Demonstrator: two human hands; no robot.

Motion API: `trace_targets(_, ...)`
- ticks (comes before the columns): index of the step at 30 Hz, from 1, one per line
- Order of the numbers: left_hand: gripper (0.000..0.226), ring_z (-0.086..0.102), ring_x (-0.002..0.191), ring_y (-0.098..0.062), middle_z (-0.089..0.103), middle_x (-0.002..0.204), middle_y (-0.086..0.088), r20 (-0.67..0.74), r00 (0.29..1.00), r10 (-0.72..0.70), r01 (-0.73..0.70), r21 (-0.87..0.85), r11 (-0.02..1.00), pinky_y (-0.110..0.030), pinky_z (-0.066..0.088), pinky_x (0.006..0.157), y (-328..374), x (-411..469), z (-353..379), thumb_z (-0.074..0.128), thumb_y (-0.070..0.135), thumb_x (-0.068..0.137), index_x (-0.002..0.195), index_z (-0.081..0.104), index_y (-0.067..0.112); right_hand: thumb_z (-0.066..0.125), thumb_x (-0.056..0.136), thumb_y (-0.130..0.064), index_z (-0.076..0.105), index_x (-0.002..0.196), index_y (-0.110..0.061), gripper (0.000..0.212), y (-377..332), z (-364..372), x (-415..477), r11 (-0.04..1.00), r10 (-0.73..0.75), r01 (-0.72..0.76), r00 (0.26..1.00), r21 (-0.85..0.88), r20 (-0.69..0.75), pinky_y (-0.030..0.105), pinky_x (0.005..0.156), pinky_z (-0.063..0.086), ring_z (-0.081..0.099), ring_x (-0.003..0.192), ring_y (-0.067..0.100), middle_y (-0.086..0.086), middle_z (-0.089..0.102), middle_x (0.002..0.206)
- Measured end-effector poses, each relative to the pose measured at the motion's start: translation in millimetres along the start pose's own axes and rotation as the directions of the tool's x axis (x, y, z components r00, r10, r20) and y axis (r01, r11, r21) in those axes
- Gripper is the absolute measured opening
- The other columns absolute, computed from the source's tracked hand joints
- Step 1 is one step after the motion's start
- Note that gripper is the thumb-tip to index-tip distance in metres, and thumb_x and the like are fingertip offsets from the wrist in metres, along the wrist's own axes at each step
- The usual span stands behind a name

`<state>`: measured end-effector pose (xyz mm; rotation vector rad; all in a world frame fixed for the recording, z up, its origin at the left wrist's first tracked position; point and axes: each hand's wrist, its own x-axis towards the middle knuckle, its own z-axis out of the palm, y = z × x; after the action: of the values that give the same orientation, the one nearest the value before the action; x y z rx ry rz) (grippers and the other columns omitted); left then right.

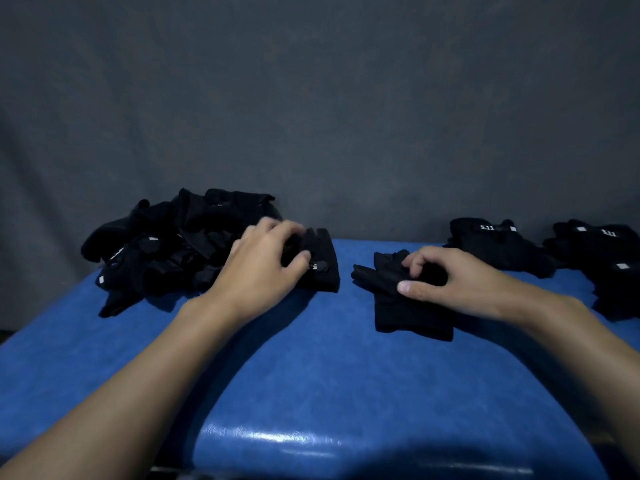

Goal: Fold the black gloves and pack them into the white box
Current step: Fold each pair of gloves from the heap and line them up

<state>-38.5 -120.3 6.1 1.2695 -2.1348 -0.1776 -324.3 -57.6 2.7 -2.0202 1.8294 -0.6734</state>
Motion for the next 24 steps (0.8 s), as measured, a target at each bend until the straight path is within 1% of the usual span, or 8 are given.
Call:
trace_targets(3, 0.041, 0.051, 0.120, -0.018, 0.057, 0.128, 0.005, 0.127, 0.991, -0.049, 0.036, 0.105, 0.994, -0.043, 0.036, 0.106, -6, -2, 4, 0.057, 0.048, 0.094, 0.129, 0.060, 0.027, 0.062, 0.058, -0.084, 0.056, 0.112, -0.050, 0.063, 2, 1, 0, 0.998, 0.018, -0.012, 0.995, -0.069, 0.096, 0.035, 0.111, 0.036, 0.050, 0.123, 0.008, -0.029, 0.057, 0.122)
trace_targets(6, 0.048, 0.052, 0.119, -0.015, 0.057, 0.128, 0.008, 0.175, 0.984, -0.044, 0.014, 0.168, 0.986, -0.041, 0.034, 0.106, -7, -2, 5, 0.058, 0.056, 0.090, 0.129, 0.061, 0.029, 0.061, 0.065, -0.079, 0.054, 0.127, -0.047, 0.070, 1, 1, -1, 0.986, -0.004, 0.031, 0.987, -0.161, 0.163, 0.031, 0.118, 0.012, 0.024, 0.143, 0.001, -0.034, 0.037, 0.139)
trace_targets(11, 0.039, 0.053, 0.107, -0.006, 0.058, 0.111, 0.017, 0.219, 0.975, -0.023, -0.015, 0.168, 0.986, -0.040, 0.031, 0.106, -5, -2, 4, 0.053, 0.066, 0.087, 0.108, 0.068, 0.037, 0.072, 0.075, -0.057, 0.060, 0.111, -0.042, 0.041, 1, -3, 0, 0.989, -0.025, 0.052, 0.981, -0.137, 0.191, 0.033, 0.121, 0.007, 0.018, 0.140, -0.011, -0.027, 0.039, 0.144)
trace_targets(13, 0.033, 0.056, 0.093, 0.000, 0.065, 0.093, 0.016, 0.209, 0.977, -0.030, 0.005, 0.116, 0.993, -0.040, 0.031, 0.104, -5, -2, 3, 0.052, 0.062, 0.089, 0.089, 0.070, 0.035, 0.074, 0.070, -0.061, 0.062, 0.101, -0.041, 0.039, 2, -4, 1, 0.995, -0.012, 0.034, 0.976, -0.098, 0.217, 0.039, 0.122, 0.011, 0.020, 0.140, -0.011, -0.028, 0.042, 0.143)
trace_targets(15, 0.026, 0.058, 0.086, 0.002, 0.068, 0.081, 0.015, 0.183, 0.982, -0.040, 0.037, 0.021, 0.999, -0.041, 0.035, 0.104, -7, -1, 1, 0.057, 0.054, 0.090, 0.084, 0.071, 0.033, 0.071, 0.058, -0.075, 0.063, 0.094, -0.045, 0.047, 3, -6, 1, 0.996, -0.006, 0.026, 0.974, -0.083, 0.224, 0.042, 0.121, 0.014, 0.024, 0.140, -0.009, -0.031, 0.044, 0.139)
trace_targets(17, 0.014, 0.056, 0.097, -0.003, 0.062, 0.096, 0.016, 0.099, 0.994, -0.040, 0.041, -0.015, 0.999, -0.044, 0.037, 0.105, -10, 1, 0, 0.065, 0.046, 0.089, 0.098, 0.070, 0.037, 0.066, 0.050, -0.081, 0.061, 0.093, -0.049, 0.054, 3, -5, 1, 0.997, -0.005, 0.020, 0.981, -0.075, 0.196, 0.042, 0.120, 0.018, 0.032, 0.138, -0.003, -0.033, 0.047, 0.134)
trace_targets(19, 0.034, 0.046, 0.117, -0.015, 0.050, 0.117, 0.009, 0.053, 0.996, -0.071, 0.066, 0.077, 0.995, -0.040, 0.032, 0.108, -15, 3, 0, 0.066, 0.047, 0.087, 0.120, 0.062, 0.039, 0.063, 0.051, -0.081, 0.061, 0.096, -0.049, 0.055, 0, -2, 0, 0.998, -0.013, 0.020, 0.993, -0.054, 0.116, 0.040, 0.117, 0.026, 0.042, 0.132, 0.005, -0.032, 0.054, 0.125)
trace_targets(24, 0.055, 0.044, 0.128, -0.022, 0.054, 0.129, 0.000, 0.182, 0.975, -0.129, 0.084, 0.240, 0.967, -0.041, 0.027, 0.110, -21, 5, 3, 0.055, 0.064, 0.086, 0.136, 0.047, 0.044, 0.057, 0.061, -0.077, 0.060, 0.112, -0.042, 0.062, -20, 13, 1, 0.993, -0.113, 0.114, 0.993, -0.037, 0.021, 0.038, 0.110, 0.036, 0.052, 0.119, 0.005, -0.028, 0.058, 0.116)
